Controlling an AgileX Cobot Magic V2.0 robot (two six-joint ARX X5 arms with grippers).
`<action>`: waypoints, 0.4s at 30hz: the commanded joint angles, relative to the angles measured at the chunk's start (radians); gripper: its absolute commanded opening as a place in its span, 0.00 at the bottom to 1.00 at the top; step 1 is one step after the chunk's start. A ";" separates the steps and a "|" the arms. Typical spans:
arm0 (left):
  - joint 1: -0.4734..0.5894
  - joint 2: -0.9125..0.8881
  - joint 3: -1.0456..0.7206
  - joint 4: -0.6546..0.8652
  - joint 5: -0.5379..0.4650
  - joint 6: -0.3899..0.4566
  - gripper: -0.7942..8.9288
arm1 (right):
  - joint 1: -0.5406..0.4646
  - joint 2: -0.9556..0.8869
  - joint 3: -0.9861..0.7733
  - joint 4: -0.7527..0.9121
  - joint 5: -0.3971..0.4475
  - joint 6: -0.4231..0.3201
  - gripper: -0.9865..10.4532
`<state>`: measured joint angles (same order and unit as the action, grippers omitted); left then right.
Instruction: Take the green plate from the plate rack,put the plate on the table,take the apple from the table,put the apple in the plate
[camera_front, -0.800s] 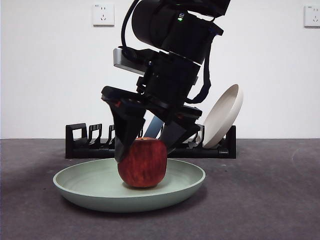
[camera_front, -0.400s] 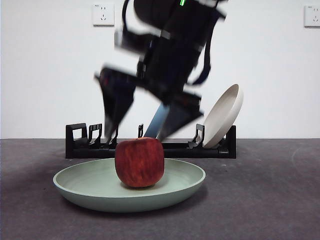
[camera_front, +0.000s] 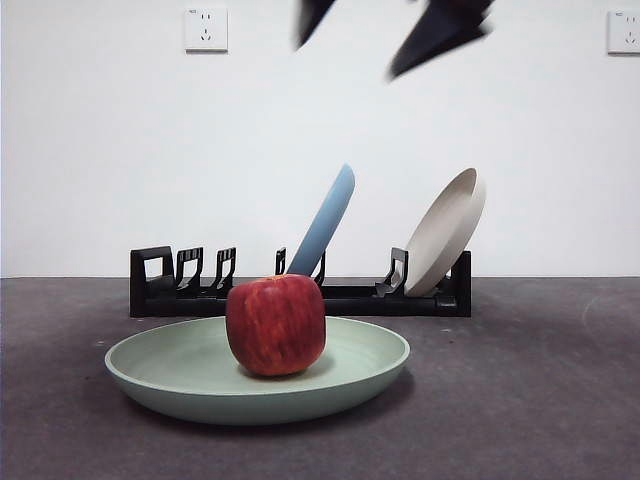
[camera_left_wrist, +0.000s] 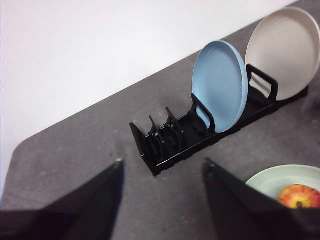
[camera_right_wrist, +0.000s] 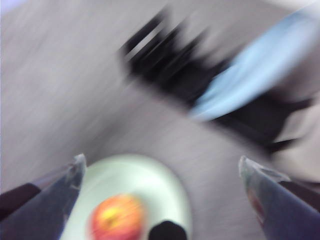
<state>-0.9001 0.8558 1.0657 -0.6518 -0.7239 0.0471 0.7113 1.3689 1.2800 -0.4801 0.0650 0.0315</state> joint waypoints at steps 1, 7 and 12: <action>0.031 0.015 -0.005 0.042 0.003 0.059 0.06 | -0.037 -0.087 0.000 -0.008 0.031 -0.033 0.26; 0.200 0.020 -0.005 0.144 0.337 0.085 0.07 | -0.185 -0.217 0.000 -0.123 0.046 -0.049 0.08; 0.339 0.031 -0.005 0.172 0.458 0.085 0.07 | -0.253 -0.227 -0.002 -0.166 0.045 -0.047 0.08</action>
<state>-0.5877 0.8841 1.0657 -0.4911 -0.2817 0.1211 0.4606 1.1431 1.2816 -0.6514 0.1085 -0.0143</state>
